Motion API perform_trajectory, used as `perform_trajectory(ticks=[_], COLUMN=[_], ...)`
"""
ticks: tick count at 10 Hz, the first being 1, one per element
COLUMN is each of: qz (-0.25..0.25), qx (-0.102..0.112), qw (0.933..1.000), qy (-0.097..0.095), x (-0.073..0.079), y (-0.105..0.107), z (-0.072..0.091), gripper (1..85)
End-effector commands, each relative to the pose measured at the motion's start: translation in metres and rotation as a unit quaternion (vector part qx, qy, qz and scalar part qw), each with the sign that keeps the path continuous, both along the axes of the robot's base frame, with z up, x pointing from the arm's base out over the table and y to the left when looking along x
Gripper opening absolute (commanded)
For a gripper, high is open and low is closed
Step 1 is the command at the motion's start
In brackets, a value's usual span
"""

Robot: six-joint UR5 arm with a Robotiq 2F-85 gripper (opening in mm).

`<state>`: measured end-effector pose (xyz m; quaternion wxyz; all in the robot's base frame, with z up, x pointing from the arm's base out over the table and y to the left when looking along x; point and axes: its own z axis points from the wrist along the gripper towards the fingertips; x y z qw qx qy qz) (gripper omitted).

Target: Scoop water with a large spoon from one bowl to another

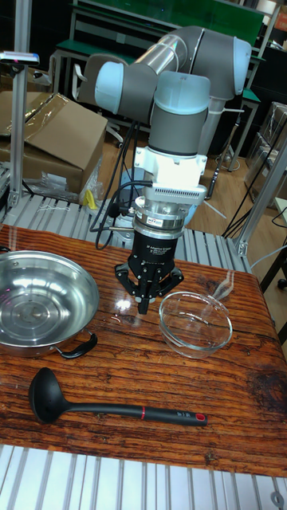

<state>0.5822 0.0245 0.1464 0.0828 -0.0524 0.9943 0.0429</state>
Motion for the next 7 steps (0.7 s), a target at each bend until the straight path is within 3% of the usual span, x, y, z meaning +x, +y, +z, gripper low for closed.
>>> perform_trajectory(ticks=[1, 7], qz=[-0.013, 0.003], qx=[0.011, 0.007], qw=[0.9999, 1.0000], qy=[-0.002, -0.003], x=[0.0012, 0.0001], y=[0.0030, 0.0019], z=[0.0003, 0.0002], gripper=[1.0, 1.0])
